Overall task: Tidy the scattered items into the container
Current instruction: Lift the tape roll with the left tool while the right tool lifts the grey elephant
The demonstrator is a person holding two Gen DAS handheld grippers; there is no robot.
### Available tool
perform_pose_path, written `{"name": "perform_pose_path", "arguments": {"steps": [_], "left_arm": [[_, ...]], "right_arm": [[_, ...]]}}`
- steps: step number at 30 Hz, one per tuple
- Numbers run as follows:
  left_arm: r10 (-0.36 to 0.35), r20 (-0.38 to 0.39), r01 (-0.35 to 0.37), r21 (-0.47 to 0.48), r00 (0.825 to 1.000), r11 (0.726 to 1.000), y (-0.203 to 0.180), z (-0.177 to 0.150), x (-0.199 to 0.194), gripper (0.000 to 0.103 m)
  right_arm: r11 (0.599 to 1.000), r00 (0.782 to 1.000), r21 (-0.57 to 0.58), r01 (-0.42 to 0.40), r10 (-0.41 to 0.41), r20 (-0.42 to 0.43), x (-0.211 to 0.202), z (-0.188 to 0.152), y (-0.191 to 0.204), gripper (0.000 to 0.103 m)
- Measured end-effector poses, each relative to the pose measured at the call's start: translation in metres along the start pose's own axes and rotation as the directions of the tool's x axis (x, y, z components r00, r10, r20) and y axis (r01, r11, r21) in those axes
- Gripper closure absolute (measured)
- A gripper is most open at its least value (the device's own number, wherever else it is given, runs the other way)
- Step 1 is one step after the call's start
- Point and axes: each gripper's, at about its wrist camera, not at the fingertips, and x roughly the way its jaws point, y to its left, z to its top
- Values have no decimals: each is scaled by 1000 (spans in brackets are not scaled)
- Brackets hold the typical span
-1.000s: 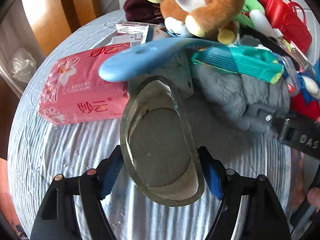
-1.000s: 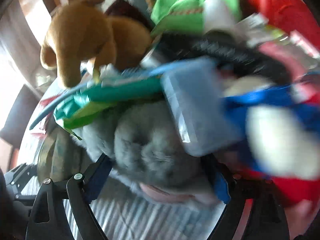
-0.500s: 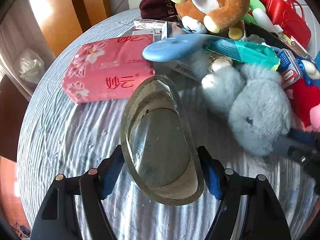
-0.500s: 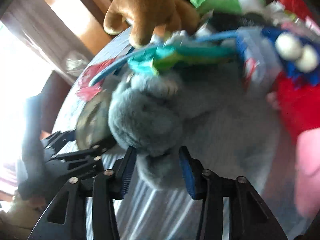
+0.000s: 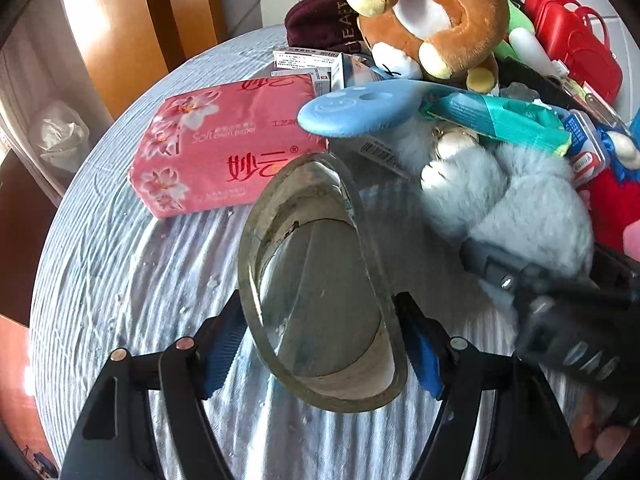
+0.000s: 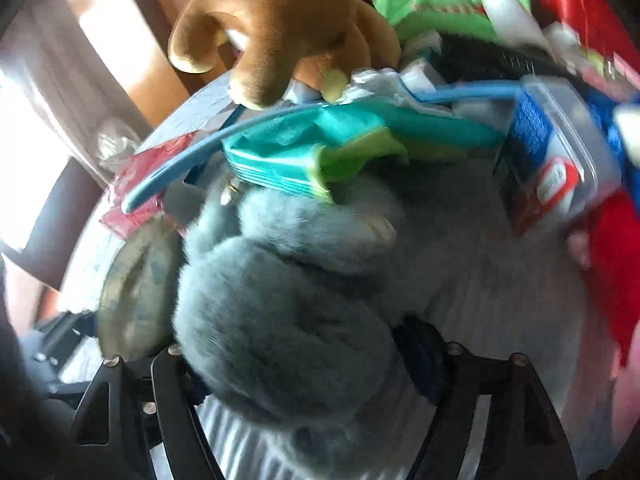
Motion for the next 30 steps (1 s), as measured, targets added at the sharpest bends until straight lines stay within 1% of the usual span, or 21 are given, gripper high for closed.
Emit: {"name": "perform_pose_path", "arguments": {"steps": [2,3,4,6,7,11,13,16,20,23,26,30], "left_arm": [[27,18,-27,26,999,999,-5,-1,1,30],[32,24,-33,29,999,999,-5,-1,2,30],[34,26,-35,30,999,999,-5,-1,2,31],[29,18,-29,26,999,999,-4,-3,1,32],[30,17,-31,28,999,999,-3,-3,-1,32],[26,56,-29,57,998,998,-4,-16,-26,33],[19,69,-23,61,997,998,-4,-22,-39,33],[1,96,-7,64,995,998,-4,-30,-62,33],[-7,129,-1,64,992,998,-9,-37,-92,33],[-17,172,7,61,985,998,-19,-39,-120,33],[-20,212,9,57,977,998,-34,-41,-146,33],[-15,255,5,40,967,999,-55,-41,-180,33]], "right_arm": [[999,999,-34,41,-40,12,3,-1,8,43],[997,998,-45,61,-61,14,3,-1,11,52],[997,998,-44,65,-64,14,2,-2,12,58],[999,999,-10,31,-31,8,-2,-7,11,60],[1000,1000,4,21,-21,6,-5,-10,11,61],[999,999,34,2,-3,32,-32,-26,8,61],[999,999,37,4,-6,50,-59,-44,-15,61],[999,996,35,8,-11,86,-86,-57,-9,61],[999,992,37,6,-10,124,-131,-76,-21,61],[999,988,32,3,-8,151,-162,-87,-30,61],[1000,980,15,3,-6,198,-189,-94,-38,61],[1000,967,-10,-9,11,255,-224,-92,-48,61]]}}
